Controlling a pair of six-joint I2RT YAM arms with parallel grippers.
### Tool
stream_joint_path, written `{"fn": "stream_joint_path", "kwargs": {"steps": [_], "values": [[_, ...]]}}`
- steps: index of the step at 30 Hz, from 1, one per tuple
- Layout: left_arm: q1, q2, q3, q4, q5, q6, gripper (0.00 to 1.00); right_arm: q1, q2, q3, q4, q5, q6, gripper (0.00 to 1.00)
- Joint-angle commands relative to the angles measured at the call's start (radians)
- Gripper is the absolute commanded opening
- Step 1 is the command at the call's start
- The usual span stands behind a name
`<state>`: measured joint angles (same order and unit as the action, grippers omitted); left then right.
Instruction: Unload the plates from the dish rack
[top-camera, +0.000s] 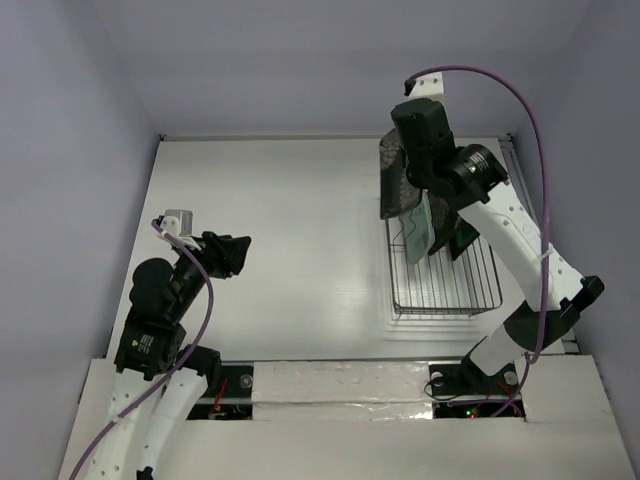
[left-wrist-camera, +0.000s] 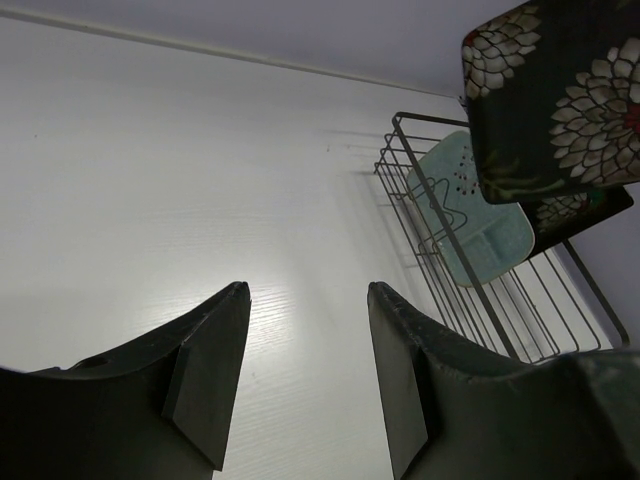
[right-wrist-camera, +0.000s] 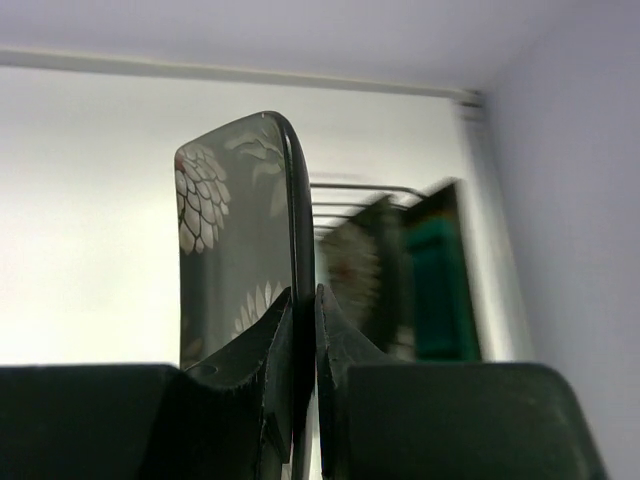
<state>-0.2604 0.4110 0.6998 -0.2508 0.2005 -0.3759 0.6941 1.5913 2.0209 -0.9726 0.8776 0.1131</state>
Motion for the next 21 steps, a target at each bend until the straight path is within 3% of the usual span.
{"fn": "stream_joint_path", "kwargs": {"steps": [1, 2, 11, 21], "values": [[0.004, 0.006, 0.007, 0.038, -0.012, -0.008, 0.47, 0.008, -0.044, -0.045, 0.335, -0.221, 0.103, 0.00], [0.004, 0.011, 0.007, 0.035, -0.018, -0.008, 0.47, 0.008, -0.036, -0.091, 0.377, -0.315, 0.126, 0.00], [0.004, 0.023, 0.010, 0.031, -0.030, -0.008, 0.47, 0.018, 0.123, -0.243, 0.816, -0.690, 0.433, 0.00], [0.013, 0.031, 0.010, 0.031, -0.024, -0.008, 0.47, 0.027, 0.415, -0.206, 1.064, -0.870, 0.651, 0.00]]}}
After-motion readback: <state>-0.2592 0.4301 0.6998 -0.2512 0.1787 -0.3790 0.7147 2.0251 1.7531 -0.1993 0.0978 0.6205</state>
